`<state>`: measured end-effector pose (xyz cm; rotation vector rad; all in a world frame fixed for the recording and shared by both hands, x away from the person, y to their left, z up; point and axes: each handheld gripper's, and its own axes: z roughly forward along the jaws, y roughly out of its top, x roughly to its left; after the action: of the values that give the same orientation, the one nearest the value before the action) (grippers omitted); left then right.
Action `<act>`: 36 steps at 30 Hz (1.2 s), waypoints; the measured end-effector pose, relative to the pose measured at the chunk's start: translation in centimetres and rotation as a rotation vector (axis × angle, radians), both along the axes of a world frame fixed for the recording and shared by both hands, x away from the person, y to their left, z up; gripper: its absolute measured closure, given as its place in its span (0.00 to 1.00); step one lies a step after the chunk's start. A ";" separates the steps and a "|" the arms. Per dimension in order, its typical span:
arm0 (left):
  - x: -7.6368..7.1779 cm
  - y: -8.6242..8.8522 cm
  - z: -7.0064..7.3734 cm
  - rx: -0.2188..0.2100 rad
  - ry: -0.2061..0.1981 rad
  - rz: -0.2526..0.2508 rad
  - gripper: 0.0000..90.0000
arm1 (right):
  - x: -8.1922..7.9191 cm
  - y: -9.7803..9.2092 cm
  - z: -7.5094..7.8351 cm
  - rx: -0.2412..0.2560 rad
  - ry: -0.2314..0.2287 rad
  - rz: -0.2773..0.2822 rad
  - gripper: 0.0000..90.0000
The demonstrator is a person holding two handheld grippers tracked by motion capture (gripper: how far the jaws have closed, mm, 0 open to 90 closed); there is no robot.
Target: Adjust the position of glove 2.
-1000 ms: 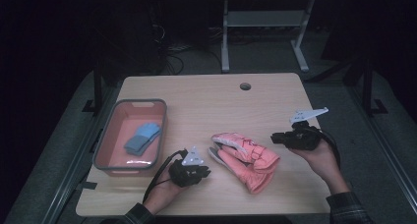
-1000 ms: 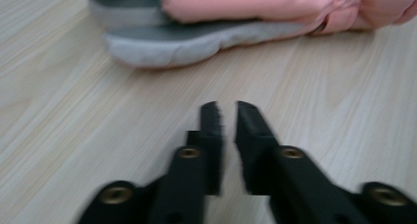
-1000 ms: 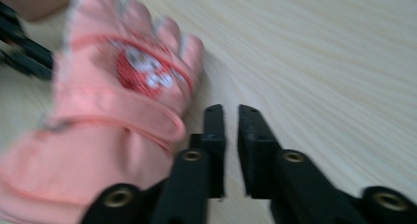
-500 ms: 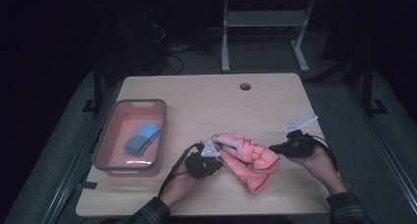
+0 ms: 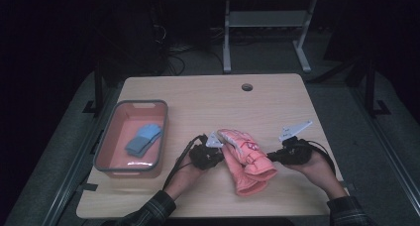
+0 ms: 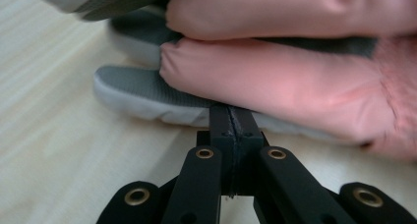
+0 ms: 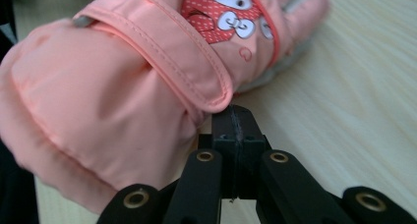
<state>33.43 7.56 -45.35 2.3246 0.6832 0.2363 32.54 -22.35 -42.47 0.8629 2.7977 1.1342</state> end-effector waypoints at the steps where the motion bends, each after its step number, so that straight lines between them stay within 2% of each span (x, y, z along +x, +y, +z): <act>1: 0.3 -0.1 -0.1 -0.007 0.003 0.003 0.99 | -0.3 0.4 0.1 0.000 0.004 0.019 0.99; 3: 1.2 -0.2 -0.1 0.000 0.012 -0.012 0.99 | -0.5 1.0 0.0 0.002 0.007 0.037 0.99; 10: 3.1 -0.9 0.0 0.009 0.026 -0.042 0.99 | -1.2 2.2 -0.1 0.007 0.017 0.085 0.99; 17: 3.7 -1.1 0.2 0.000 0.020 -0.047 0.99 | -1.8 3.1 -0.1 0.005 0.016 0.111 0.99; 22: 3.1 -0.2 0.8 -0.015 0.016 -0.038 0.94 | -2.0 2.5 0.2 0.021 0.014 0.088 0.92; 23: 2.8 0.1 0.9 -0.019 0.016 -0.032 0.89 | -2.1 1.9 0.7 0.032 -0.009 0.068 0.87; 24: 2.6 0.3 1.1 -0.016 0.015 -0.031 0.89 | -2.1 1.9 0.7 0.032 -0.009 0.068 0.87; 25: 2.5 0.5 1.2 -0.015 0.017 -0.028 0.84 | -2.3 1.5 1.2 0.061 -0.017 0.054 0.80; 26: 2.2 0.8 1.3 -0.012 0.014 -0.029 0.84 | -2.3 1.5 1.2 0.061 -0.017 0.054 0.80; 28: 1.6 1.4 1.6 -0.015 0.017 -0.029 0.77 | -2.5 1.3 1.9 0.100 -0.022 0.046 0.72; 30: 0.9 1.9 1.9 -0.012 0.013 -0.026 0.70 | -2.8 1.8 2.6 0.135 -0.037 0.071 0.65; 36: -0.5 3.7 2.1 -0.009 0.021 -0.015 0.62 | -3.0 3.0 2.7 0.153 -0.038 0.105 0.58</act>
<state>32.89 11.22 -43.27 2.3265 0.6753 0.2016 29.52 -19.37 -39.75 0.7012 2.7844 1.3789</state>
